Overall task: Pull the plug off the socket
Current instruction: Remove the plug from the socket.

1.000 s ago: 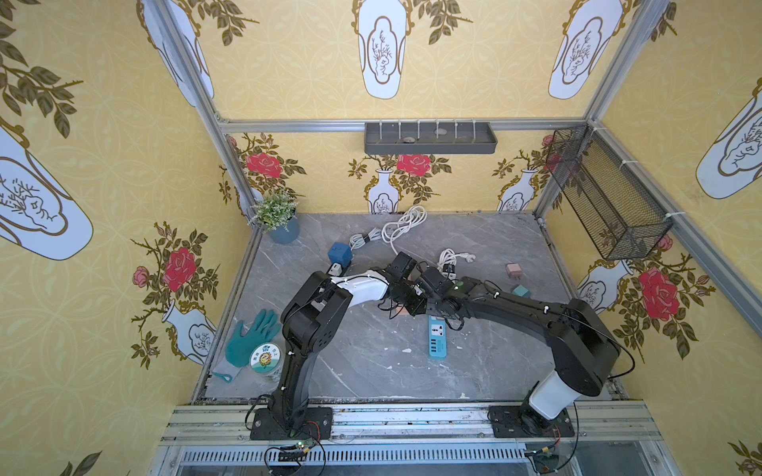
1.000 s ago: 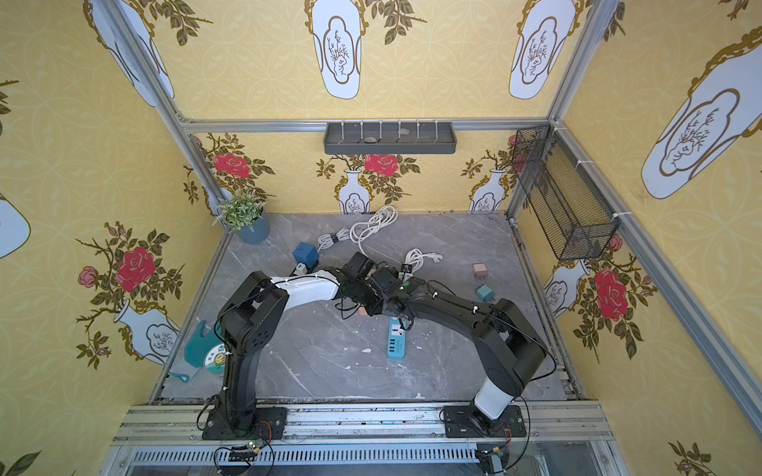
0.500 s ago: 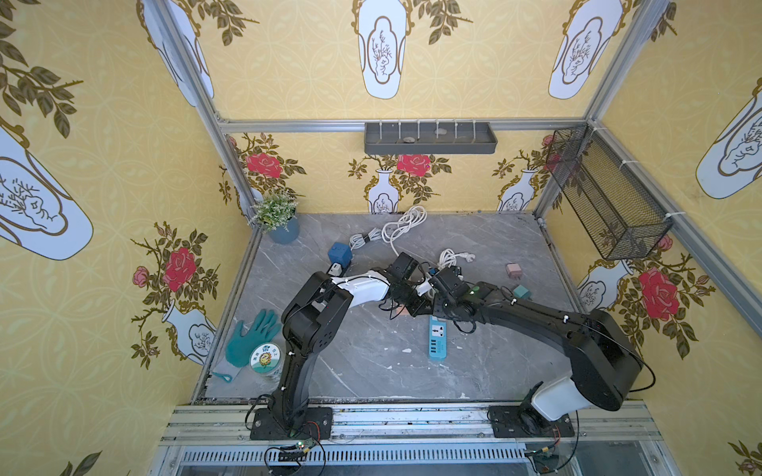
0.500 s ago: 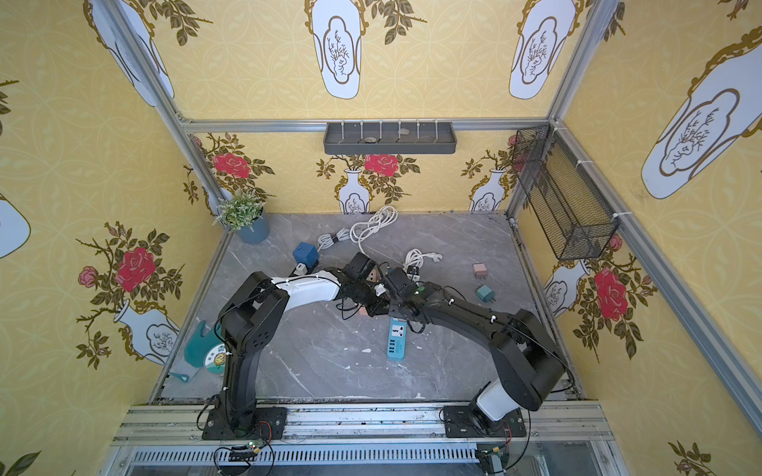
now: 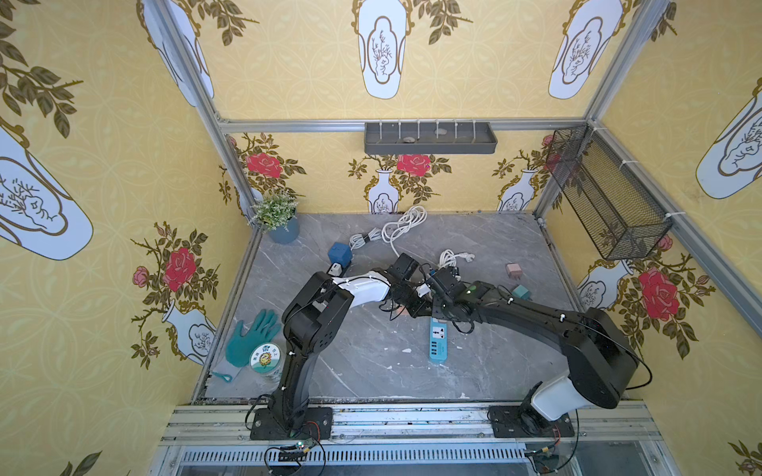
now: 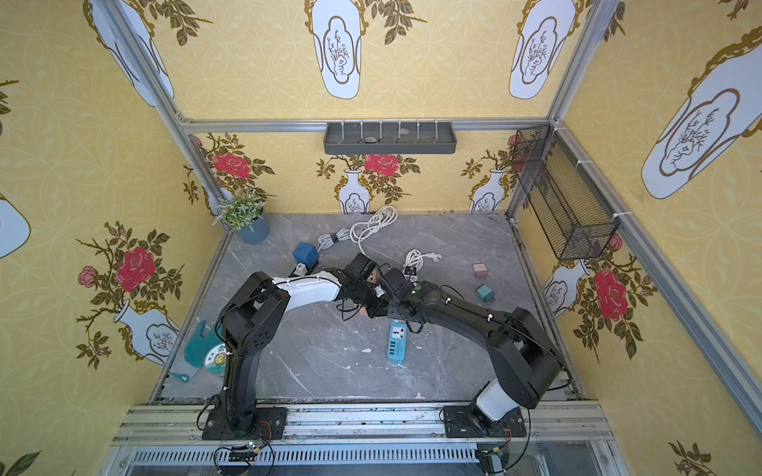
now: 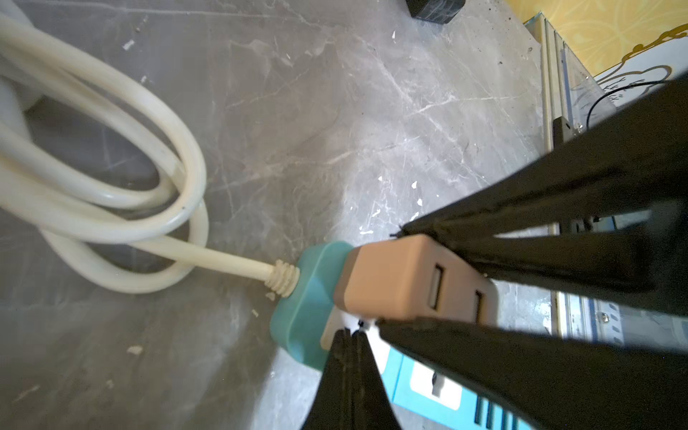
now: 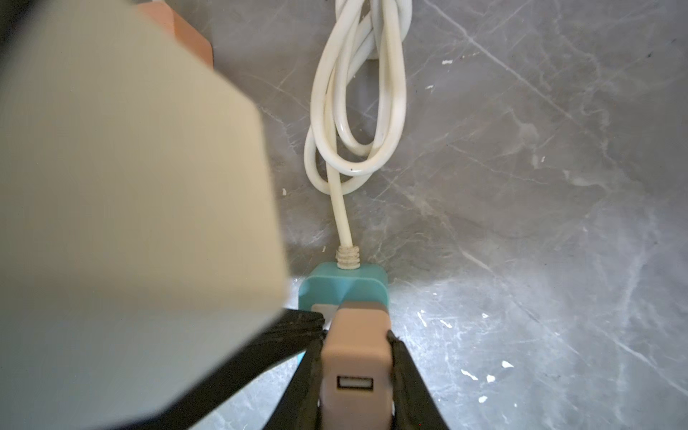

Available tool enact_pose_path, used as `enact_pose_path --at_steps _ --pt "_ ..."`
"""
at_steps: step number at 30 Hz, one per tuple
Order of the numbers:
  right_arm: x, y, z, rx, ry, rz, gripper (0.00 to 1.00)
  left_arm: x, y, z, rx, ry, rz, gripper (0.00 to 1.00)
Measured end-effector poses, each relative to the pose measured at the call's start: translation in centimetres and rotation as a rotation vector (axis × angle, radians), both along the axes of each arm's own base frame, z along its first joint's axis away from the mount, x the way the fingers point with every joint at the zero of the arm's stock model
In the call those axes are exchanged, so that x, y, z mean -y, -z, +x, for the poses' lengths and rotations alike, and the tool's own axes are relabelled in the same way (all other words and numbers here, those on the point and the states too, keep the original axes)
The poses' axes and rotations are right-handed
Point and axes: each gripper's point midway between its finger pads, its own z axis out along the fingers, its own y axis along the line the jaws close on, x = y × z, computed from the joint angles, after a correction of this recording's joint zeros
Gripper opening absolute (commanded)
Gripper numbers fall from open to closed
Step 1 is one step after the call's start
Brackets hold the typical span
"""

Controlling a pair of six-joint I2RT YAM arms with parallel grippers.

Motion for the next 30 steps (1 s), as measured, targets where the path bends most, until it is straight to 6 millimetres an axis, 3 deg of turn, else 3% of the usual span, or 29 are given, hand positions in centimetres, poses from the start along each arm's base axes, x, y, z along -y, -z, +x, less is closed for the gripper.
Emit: enact_pose_path --at_steps 13,25,30 --pt "-0.4 0.0 0.3 0.051 0.058 -0.131 0.00 -0.2 0.0 0.0 -0.053 -0.033 0.001 0.00" --pt "0.5 -0.4 -0.3 0.079 -0.014 0.079 0.00 0.0 0.1 -0.1 -0.013 0.003 0.005 0.00" --pt "0.4 -0.4 -0.5 0.113 -0.032 0.085 0.00 0.0 0.2 -0.3 -0.017 0.009 0.002 0.00"
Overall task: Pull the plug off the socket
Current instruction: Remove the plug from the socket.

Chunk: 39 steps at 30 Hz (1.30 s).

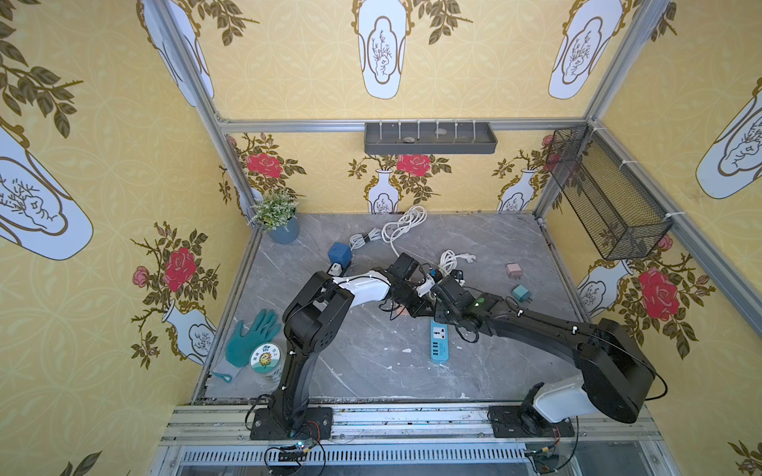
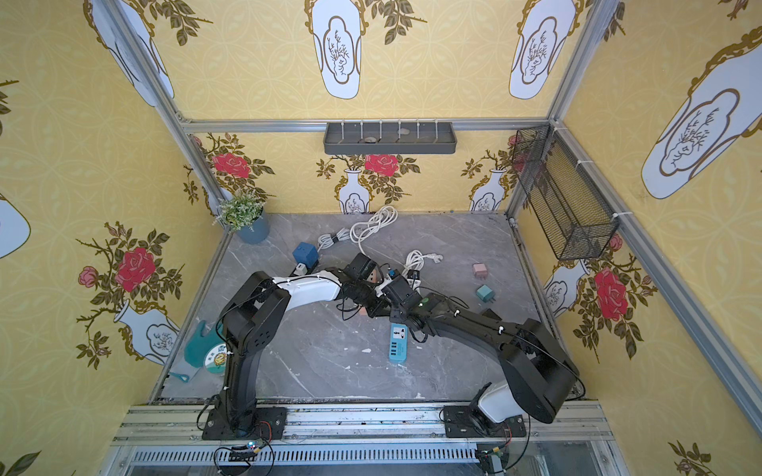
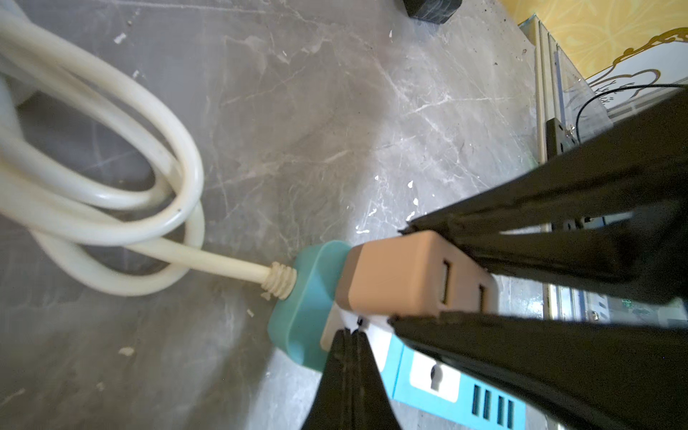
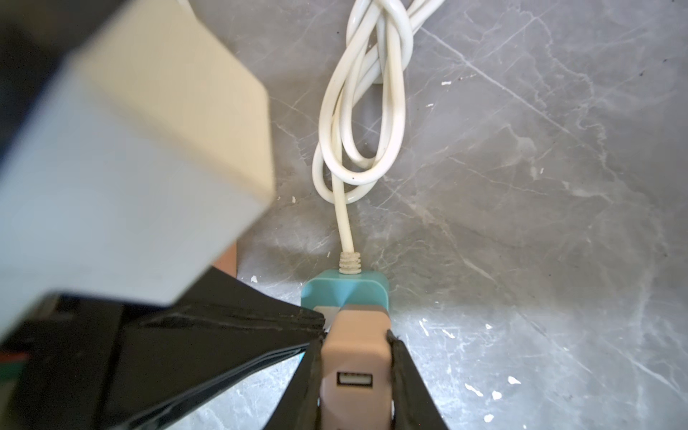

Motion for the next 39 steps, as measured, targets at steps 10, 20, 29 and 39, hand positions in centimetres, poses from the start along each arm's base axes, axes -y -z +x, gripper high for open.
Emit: enact_pose_path --at_steps 10,20,29,39 --pt "-0.3 0.0 -0.2 0.074 -0.023 -0.078 0.00 0.0 0.0 0.0 -0.002 0.002 0.000 0.00" --pt "0.3 -0.2 0.4 -0.046 -0.001 0.006 0.00 0.0 0.1 0.0 -0.003 0.002 -0.001 0.00" --pt "0.2 -0.1 0.6 -0.152 0.007 -0.012 0.00 0.0 0.0 0.0 -0.002 0.003 -0.002 0.00" --pt "-0.6 -0.5 -0.5 -0.071 -0.021 -0.105 0.00 -0.1 0.1 -0.2 -0.018 0.004 0.001 0.00"
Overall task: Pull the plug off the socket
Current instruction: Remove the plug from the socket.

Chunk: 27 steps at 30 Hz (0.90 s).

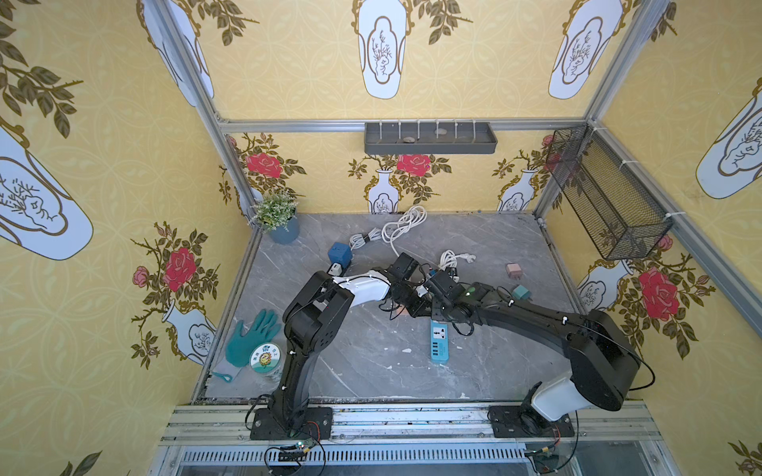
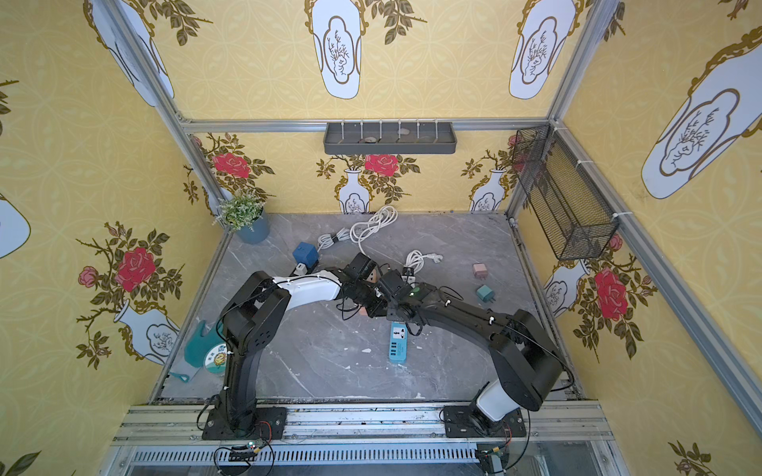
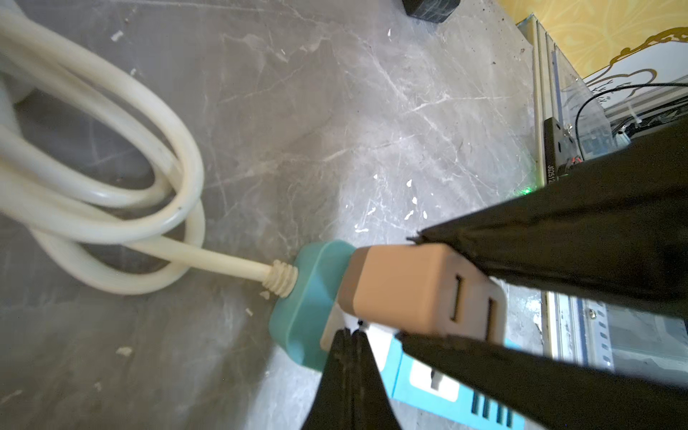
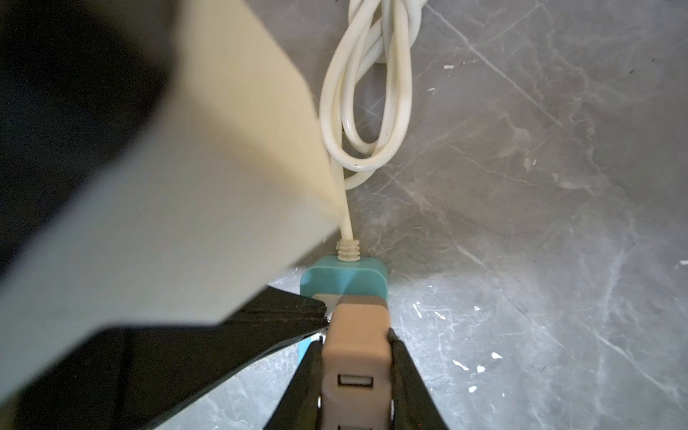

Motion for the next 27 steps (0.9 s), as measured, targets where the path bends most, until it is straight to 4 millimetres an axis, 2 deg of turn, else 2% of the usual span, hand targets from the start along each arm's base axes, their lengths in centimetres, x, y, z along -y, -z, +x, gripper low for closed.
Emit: enact_pose_path --at_steps 14,22,24,25,27 --pt "-0.2 -0.3 -0.8 0.046 -0.041 -0.064 0.00 -0.1 0.0 -0.7 -0.034 0.012 -0.001 0.00" --pt "0.8 -0.4 -0.6 -0.035 -0.009 0.037 0.00 0.2 -0.2 -0.8 -0.033 0.020 -0.015 0.00" --pt "1.5 -0.4 -0.5 -0.049 0.010 0.045 0.00 -0.2 0.4 -0.4 -0.012 0.006 0.017 0.00" --pt "1.7 -0.6 -0.3 -0.047 0.021 0.051 0.00 -0.9 1.3 0.0 0.006 -0.019 0.064 0.00" --pt "1.4 -1.5 0.6 -0.016 0.040 0.088 0.00 -1.6 2.0 0.3 0.014 -0.033 0.109 0.00"
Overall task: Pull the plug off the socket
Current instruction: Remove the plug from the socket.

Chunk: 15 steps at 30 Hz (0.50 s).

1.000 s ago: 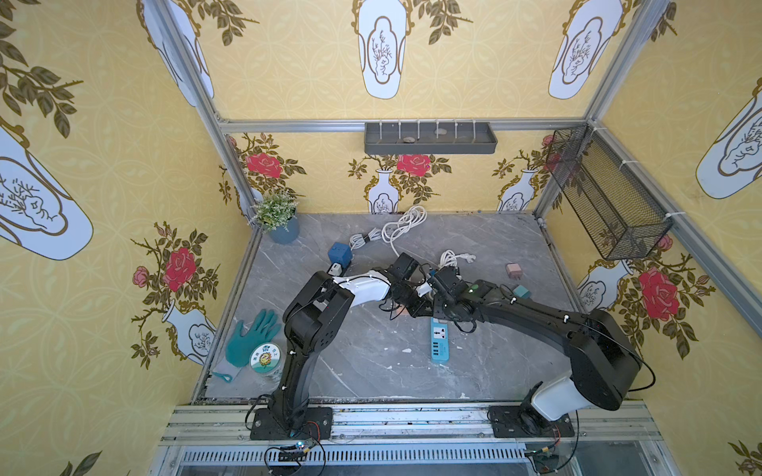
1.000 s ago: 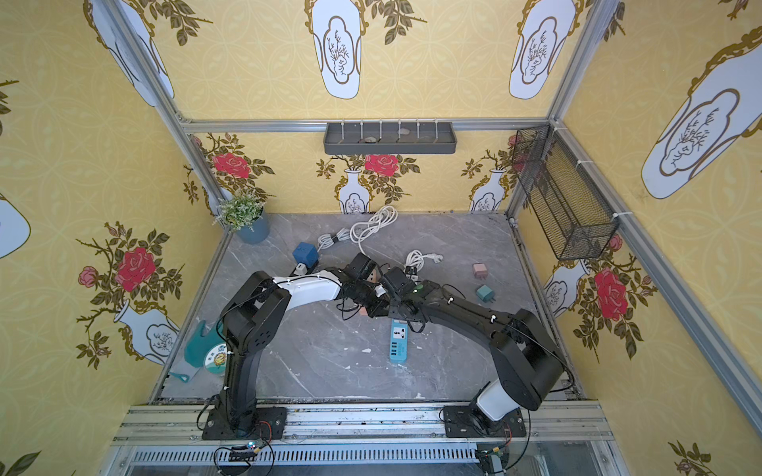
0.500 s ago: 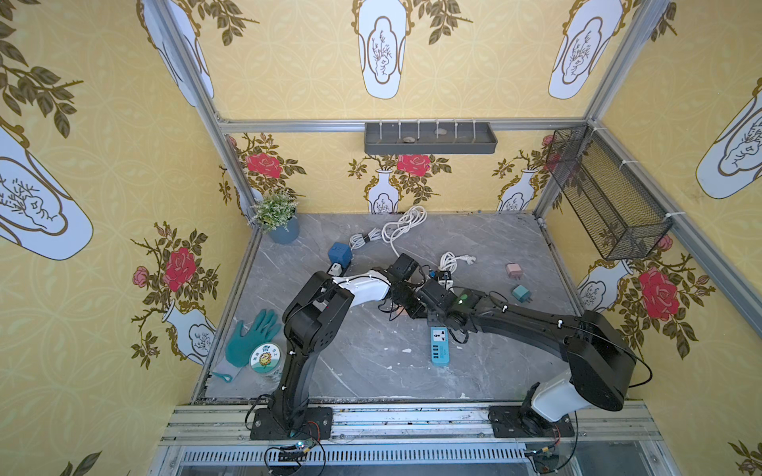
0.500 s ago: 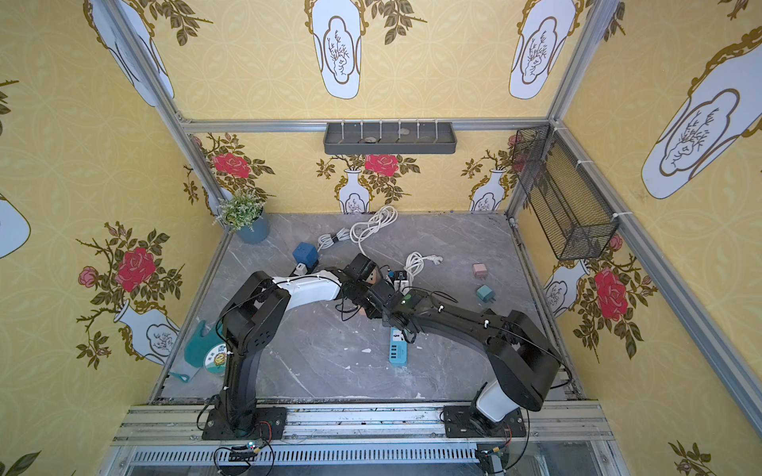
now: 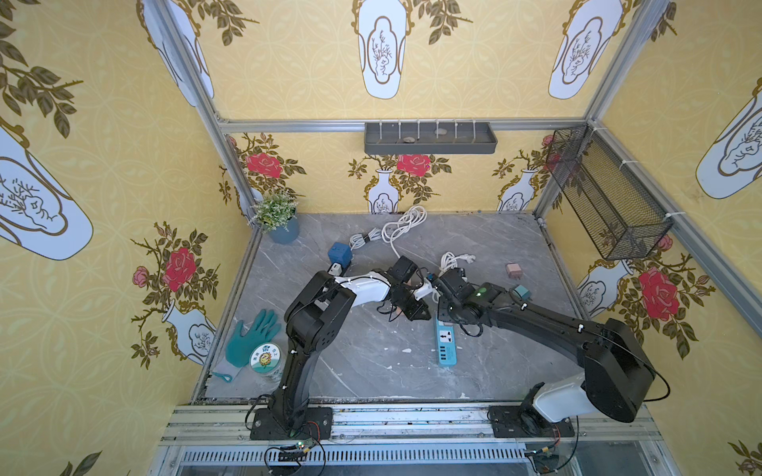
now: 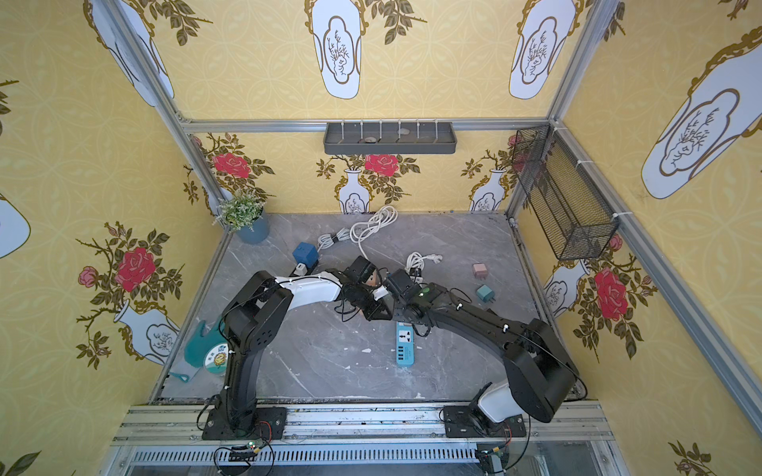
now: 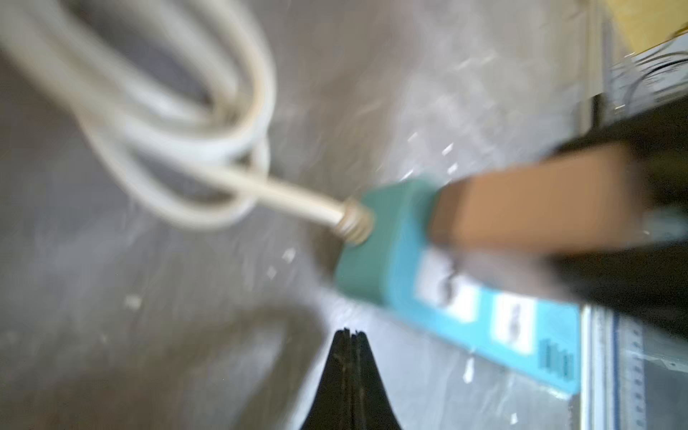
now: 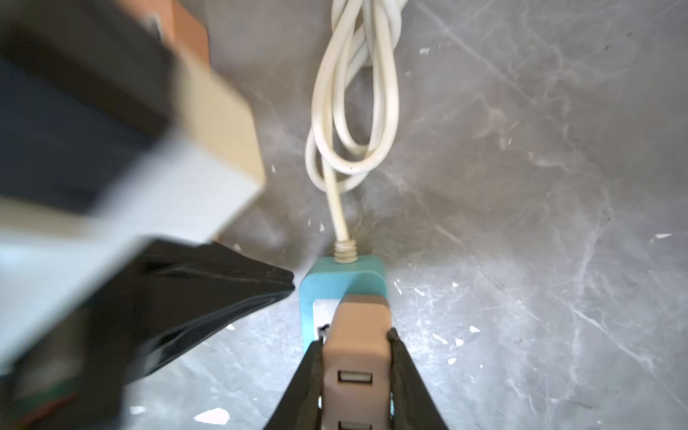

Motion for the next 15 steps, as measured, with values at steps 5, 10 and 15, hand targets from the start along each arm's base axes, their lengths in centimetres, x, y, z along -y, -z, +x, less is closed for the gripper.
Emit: enact_pose_path --at_steps 5,10,15 --pt "-0.7 -0.3 0.5 0.012 0.006 0.030 0.00 -0.2 0.4 0.4 0.034 -0.007 0.032 0.00" --pt "-0.5 0.2 0.3 0.007 0.011 0.026 0.00 -0.6 0.3 0.5 0.048 -0.011 0.044 0.00" --pt "0.4 1.0 0.6 -0.006 0.046 0.031 0.00 -2.0 -0.8 -0.2 0.026 -0.025 0.074 0.00"
